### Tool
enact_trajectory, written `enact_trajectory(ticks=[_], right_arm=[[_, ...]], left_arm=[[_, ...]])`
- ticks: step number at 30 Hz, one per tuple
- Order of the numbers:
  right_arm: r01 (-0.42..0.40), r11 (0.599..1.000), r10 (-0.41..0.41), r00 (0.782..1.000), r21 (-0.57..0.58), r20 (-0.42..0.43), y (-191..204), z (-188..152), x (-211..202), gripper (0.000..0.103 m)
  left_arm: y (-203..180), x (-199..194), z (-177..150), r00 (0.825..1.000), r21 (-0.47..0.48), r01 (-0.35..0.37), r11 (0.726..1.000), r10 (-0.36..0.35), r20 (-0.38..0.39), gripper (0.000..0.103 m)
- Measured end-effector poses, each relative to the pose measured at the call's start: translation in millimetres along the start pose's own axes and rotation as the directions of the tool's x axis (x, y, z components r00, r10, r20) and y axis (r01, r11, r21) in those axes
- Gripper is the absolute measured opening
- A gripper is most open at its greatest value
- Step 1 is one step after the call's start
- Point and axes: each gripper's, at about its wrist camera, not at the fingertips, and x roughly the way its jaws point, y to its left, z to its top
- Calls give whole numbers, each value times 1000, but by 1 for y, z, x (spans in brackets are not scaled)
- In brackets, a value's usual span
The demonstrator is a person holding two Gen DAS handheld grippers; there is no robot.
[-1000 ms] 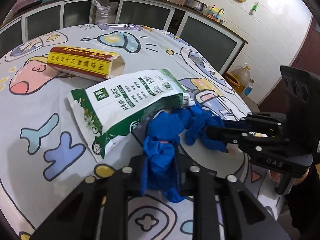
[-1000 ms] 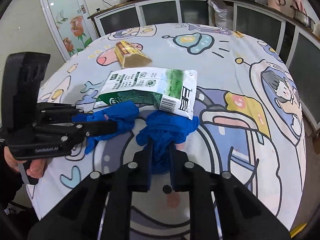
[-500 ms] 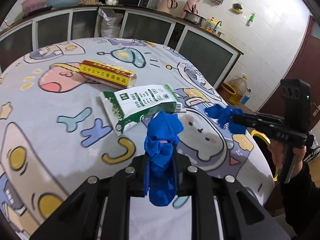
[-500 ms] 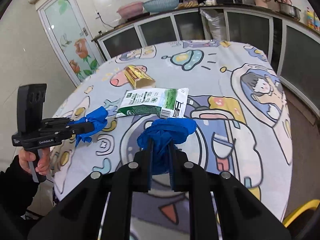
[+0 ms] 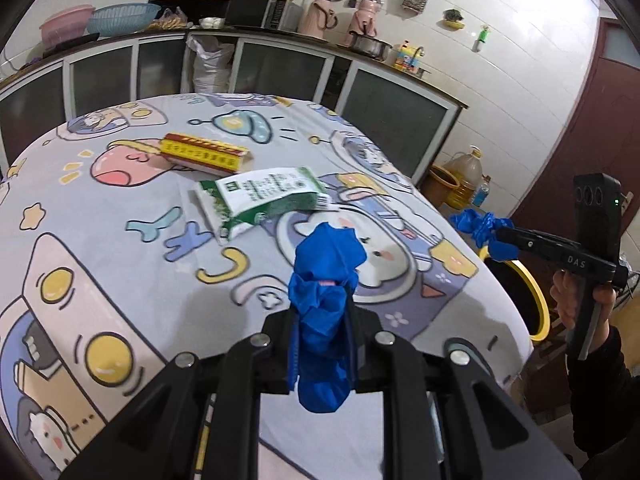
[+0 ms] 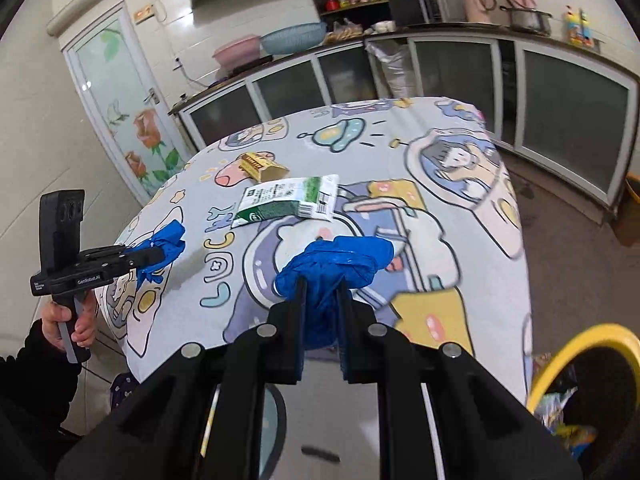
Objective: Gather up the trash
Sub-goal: 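Carry both blue gloves over the bin and open both tools to drop them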
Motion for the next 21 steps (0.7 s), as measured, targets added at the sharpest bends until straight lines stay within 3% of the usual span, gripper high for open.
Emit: enact_trajectory(ticks=[9,21], right_arm=[[119,988,-125,991,100,52,-37,-36,-58,13],[283,927,-315,943,245,103,-99,-71,-138,13]], left_arm=[[-70,15,6,995,121,95,988,-93,-22,16],[-187,67,29,969,279,246,928,-230,-88,16]])
